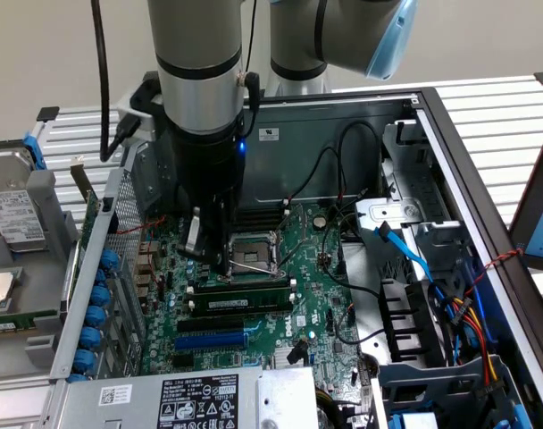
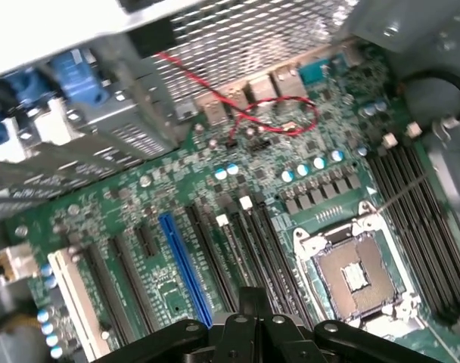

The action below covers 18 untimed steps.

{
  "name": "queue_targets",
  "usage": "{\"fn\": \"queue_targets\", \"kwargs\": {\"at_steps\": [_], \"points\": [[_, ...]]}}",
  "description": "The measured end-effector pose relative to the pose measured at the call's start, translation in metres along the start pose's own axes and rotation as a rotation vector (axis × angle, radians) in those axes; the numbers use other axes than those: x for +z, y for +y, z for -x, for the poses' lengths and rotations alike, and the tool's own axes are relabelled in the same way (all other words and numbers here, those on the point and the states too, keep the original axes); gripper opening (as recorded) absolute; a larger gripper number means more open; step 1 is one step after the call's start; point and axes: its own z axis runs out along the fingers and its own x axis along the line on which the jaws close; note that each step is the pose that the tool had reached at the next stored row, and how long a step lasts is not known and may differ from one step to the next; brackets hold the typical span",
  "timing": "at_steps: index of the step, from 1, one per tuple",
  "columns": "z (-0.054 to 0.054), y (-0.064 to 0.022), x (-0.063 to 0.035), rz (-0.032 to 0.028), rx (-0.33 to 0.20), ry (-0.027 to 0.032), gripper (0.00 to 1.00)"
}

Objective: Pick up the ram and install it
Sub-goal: 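Press down the ram until it locks into place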

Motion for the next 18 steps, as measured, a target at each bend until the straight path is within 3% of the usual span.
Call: {"fn": "queue_targets", "kwargs": {"at_steps": [3,7,12,18], "points": [[0.0,0.0002,-0.0016,-0.0013,-0.05,0.0089,0.11],[0.0,0.0004,-0.0059,-0.0046,-0.079,0.0222,0.11],[0.001,0.0007,-0.0214,-0.0029,-0.1,0.0269,0.11],[0.001,0.0001,-0.0257,-0.0052,-0.15,0.039,0.11]]}}
